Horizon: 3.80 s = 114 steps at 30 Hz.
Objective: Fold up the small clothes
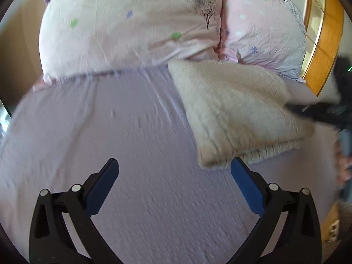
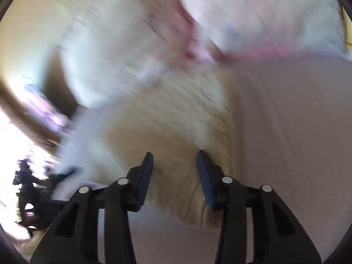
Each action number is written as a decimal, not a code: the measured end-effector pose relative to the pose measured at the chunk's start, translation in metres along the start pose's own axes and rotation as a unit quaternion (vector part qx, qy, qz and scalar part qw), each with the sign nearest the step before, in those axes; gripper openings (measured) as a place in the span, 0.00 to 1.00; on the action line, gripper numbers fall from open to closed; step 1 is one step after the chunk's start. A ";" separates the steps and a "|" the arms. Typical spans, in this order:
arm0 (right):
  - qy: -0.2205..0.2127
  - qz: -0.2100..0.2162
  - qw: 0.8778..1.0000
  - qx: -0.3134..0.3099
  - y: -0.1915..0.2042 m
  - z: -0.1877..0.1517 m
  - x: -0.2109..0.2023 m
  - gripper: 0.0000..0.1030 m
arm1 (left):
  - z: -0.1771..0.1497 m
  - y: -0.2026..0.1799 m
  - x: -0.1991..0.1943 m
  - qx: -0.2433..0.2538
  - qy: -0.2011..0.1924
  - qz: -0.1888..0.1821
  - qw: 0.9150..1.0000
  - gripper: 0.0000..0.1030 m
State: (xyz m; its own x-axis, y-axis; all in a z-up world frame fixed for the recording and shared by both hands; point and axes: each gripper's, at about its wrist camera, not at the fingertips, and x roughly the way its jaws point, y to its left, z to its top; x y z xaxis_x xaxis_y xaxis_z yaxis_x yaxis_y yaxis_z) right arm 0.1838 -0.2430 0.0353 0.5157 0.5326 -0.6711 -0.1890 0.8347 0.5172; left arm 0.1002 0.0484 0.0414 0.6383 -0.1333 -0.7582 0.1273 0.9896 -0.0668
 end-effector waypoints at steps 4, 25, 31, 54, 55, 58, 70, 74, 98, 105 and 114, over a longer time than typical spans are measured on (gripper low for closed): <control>-0.052 -0.007 0.999 -0.012 0.006 -0.013 -0.033 0.54 | -0.008 -0.001 0.005 -0.024 0.012 -0.011 1.000 0.98; 0.006 -0.213 0.968 -0.131 0.046 -0.097 -0.003 0.99 | -0.019 -0.041 0.030 0.014 0.035 0.042 0.998 0.98; -0.008 -0.214 0.968 -0.132 0.047 -0.102 -0.004 0.99 | -0.023 -0.042 0.029 0.017 0.031 0.041 0.999 0.98; -0.007 -0.213 0.968 -0.133 0.046 -0.102 -0.004 0.99 | -0.023 -0.042 0.029 0.015 0.030 0.041 0.999 0.98; -0.007 -0.213 0.968 -0.133 0.046 -0.102 -0.004 0.99 | -0.023 -0.042 0.029 0.015 0.030 0.041 0.999 0.98; -0.007 -0.213 0.968 -0.133 0.046 -0.102 -0.004 0.99 | -0.023 -0.042 0.029 0.015 0.030 0.041 0.999 0.98; -0.007 -0.213 0.968 -0.133 0.046 -0.101 -0.004 0.99 | -0.023 -0.042 0.029 0.016 0.031 0.041 0.999 0.98; -0.007 -0.213 0.968 -0.133 0.046 -0.102 -0.004 0.99 | -0.023 -0.042 0.029 0.016 0.031 0.041 0.999 0.98; -0.007 -0.213 0.968 -0.133 0.047 -0.102 -0.004 0.99 | -0.023 -0.042 0.030 0.016 0.031 0.040 0.999 0.98; -0.007 -0.213 0.968 -0.133 0.047 -0.102 -0.004 0.99 | -0.023 -0.041 0.030 0.016 0.031 0.040 0.999 0.98; -0.007 -0.213 0.968 -0.133 0.047 -0.102 -0.004 0.99 | -0.023 -0.042 0.029 0.016 0.031 0.040 0.999 0.98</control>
